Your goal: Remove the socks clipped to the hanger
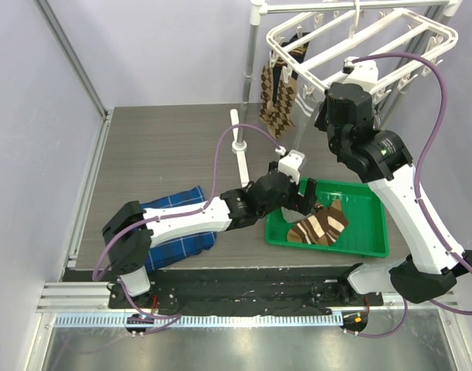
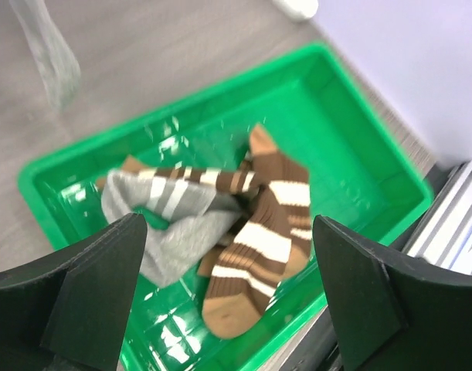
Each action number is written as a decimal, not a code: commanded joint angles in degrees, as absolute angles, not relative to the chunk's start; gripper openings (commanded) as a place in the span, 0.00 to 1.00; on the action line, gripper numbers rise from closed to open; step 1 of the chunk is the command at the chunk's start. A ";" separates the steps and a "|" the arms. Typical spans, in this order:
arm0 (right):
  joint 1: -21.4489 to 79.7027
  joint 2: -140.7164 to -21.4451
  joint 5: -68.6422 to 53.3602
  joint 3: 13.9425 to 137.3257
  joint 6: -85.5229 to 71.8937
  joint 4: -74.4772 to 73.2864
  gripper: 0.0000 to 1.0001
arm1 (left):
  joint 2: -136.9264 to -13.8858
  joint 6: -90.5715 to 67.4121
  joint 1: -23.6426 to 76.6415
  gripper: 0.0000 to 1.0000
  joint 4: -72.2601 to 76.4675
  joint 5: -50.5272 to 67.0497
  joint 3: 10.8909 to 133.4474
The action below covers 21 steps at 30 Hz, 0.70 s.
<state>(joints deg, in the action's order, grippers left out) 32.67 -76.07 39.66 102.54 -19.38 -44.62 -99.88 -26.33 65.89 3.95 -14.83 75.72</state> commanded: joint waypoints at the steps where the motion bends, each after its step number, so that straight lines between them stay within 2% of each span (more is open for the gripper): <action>1: 32.87 -74.09 37.79 103.27 -19.34 -43.24 0.01 | -97.03 -23.30 65.92 0.94 1.76 -19.06 79.18; 8: 32.70 -72.34 35.95 102.31 -19.86 -42.45 0.01 | -101.07 -15.47 63.29 0.93 4.22 -32.08 84.89; 14: 32.70 -71.63 34.54 101.95 -20.92 -42.10 0.01 | -108.88 -12.23 57.57 0.94 9.31 -23.92 93.24; 18: 32.70 -71.63 34.01 101.87 -20.92 -42.10 0.01 | -114.34 -10.02 56.78 0.94 8.70 -22.85 100.79; 21: 32.78 -71.63 33.92 101.43 -20.83 -42.10 0.01 | -117.77 -10.19 56.08 0.88 8.61 -23.64 104.31</action>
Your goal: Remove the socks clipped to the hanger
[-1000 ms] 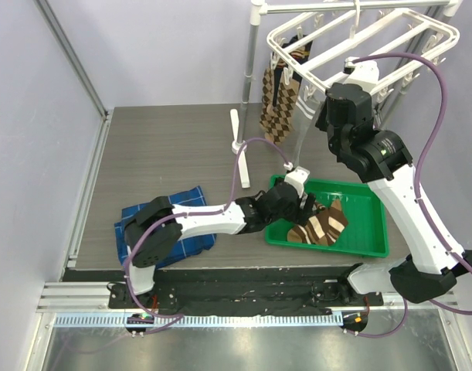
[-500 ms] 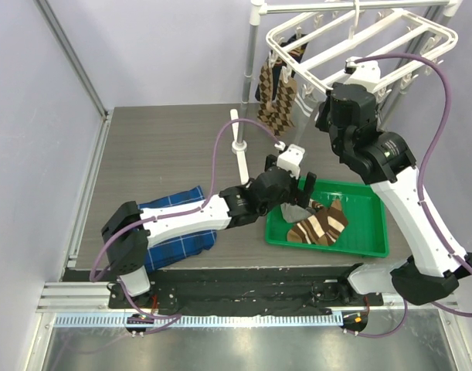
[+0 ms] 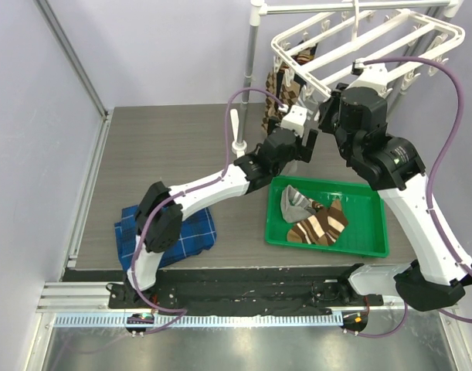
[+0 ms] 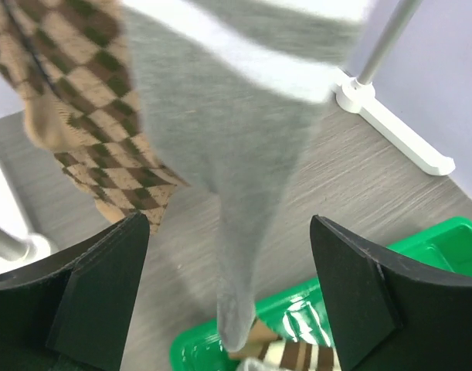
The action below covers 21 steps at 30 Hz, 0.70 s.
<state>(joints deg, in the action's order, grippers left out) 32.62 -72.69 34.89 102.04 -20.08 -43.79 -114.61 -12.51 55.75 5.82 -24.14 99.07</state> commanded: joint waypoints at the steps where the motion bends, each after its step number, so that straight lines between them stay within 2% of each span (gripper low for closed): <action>1: 32.78 -71.63 33.84 101.25 -20.74 -42.10 0.01 | -118.21 -10.37 55.90 0.85 8.96 -23.29 104.59; 4: 32.70 -71.46 34.45 100.73 -20.13 -42.10 0.01 | -118.04 -11.25 55.63 0.46 9.58 -20.92 104.24; 5: 32.78 -71.37 34.89 100.55 -19.87 -41.93 0.01 | -116.47 -11.77 55.63 0.26 10.28 -18.83 103.46; 6: 32.78 -71.28 35.15 100.29 -19.60 -42.01 0.01 | -115.59 -12.91 55.63 0.20 10.89 -17.85 100.92; 7: 32.78 -70.93 35.42 99.85 -19.51 -41.75 0.02 | -114.53 -13.44 55.63 0.06 11.59 -16.36 99.51; 8: 32.70 -70.58 36.29 99.58 -19.42 -41.75 0.06 | -112.87 -13.88 55.72 0.00 12.47 -14.69 97.23; 13: 32.43 -69.00 37.70 98.53 -19.07 -41.48 0.19 | -108.03 -16.96 55.81 0.00 13.27 -10.03 92.21; 14: 32.43 -68.39 37.88 98.44 -19.07 -41.48 0.25 | -107.23 -17.22 55.72 0.00 13.79 -9.41 90.72; 19: 32.43 -66.71 36.57 98.96 -19.77 -44.46 0.46 | -103.36 -18.54 55.72 0.00 13.80 -5.28 87.54; 21: 32.34 -65.75 34.73 99.75 -20.21 -46.83 0.50 | -102.48 -18.72 55.72 0.00 13.80 -4.05 86.23</action>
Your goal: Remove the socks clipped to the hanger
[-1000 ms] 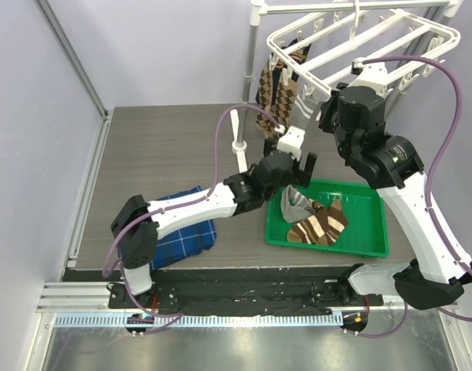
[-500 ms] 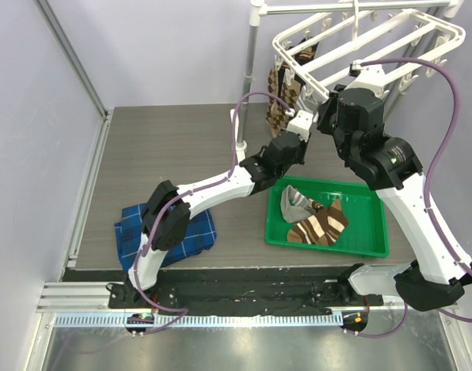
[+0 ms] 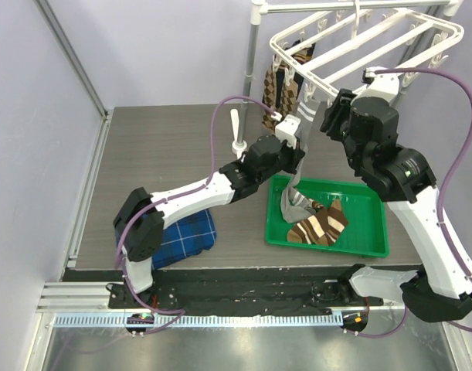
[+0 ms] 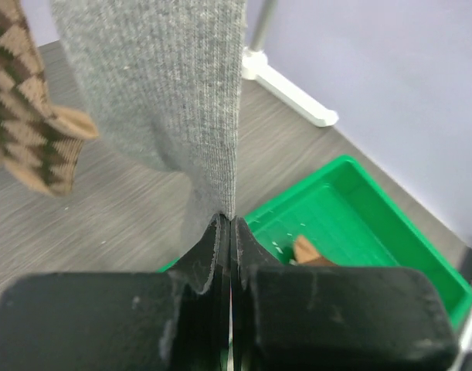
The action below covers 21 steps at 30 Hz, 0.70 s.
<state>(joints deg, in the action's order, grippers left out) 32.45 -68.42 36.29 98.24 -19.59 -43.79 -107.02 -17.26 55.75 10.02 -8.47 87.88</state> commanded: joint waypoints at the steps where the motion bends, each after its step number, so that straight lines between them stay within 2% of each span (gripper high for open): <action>1: 32.43 -65.22 33.41 99.67 -19.95 -46.93 0.52 | -101.70 -18.89 55.72 0.00 13.80 -3.09 85.79; 4: 32.34 -62.94 29.37 98.70 -19.77 -46.06 0.55 | -100.55 -19.69 55.81 0.00 13.36 -0.36 84.82; 12: 32.43 -63.80 17.23 99.14 -18.64 -39.82 0.57 | -98.18 -21.09 55.72 0.00 12.22 7.82 84.29; 18: 32.34 -68.72 19.59 100.11 -17.32 -37.54 0.56 | -96.59 -21.36 55.81 0.00 11.25 9.75 83.94; 21: 32.43 -70.74 25.19 100.81 -17.75 -37.18 0.55 | -95.89 -21.53 55.72 0.00 11.25 10.37 83.58</action>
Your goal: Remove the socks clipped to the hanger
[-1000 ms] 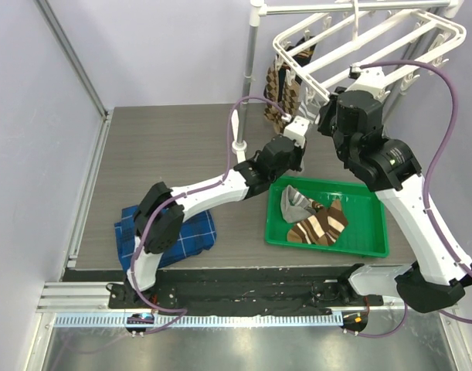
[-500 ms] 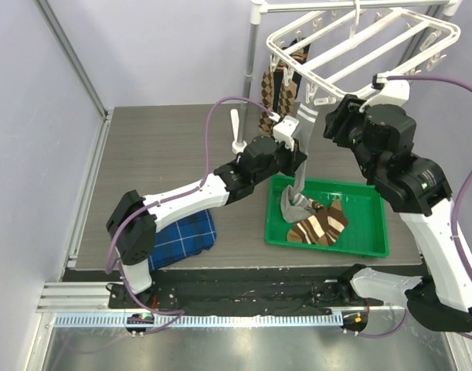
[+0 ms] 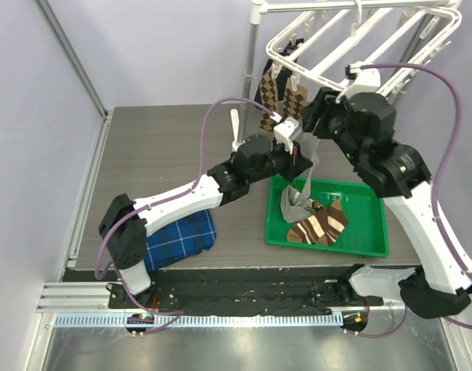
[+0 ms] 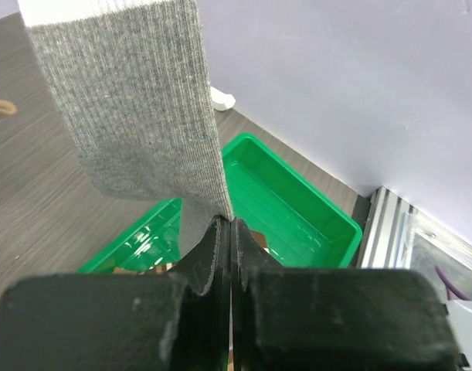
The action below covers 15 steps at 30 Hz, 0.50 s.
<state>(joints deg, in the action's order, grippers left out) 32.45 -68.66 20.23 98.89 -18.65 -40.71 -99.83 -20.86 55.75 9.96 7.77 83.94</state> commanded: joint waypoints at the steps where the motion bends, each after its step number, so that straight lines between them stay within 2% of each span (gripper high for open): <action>1: 32.43 -71.19 26.79 100.98 -17.67 -37.18 0.54 | -95.80 -21.88 55.72 0.00 11.51 10.55 83.15; 7: 31.56 -72.95 31.55 101.43 -14.86 -37.26 0.54 | -95.54 -24.78 55.72 0.00 13.71 13.26 82.00; 15: 26.20 -74.53 27.25 102.65 -17.66 -38.67 0.53 | -95.80 -26.72 55.72 0.00 15.64 13.80 81.30</action>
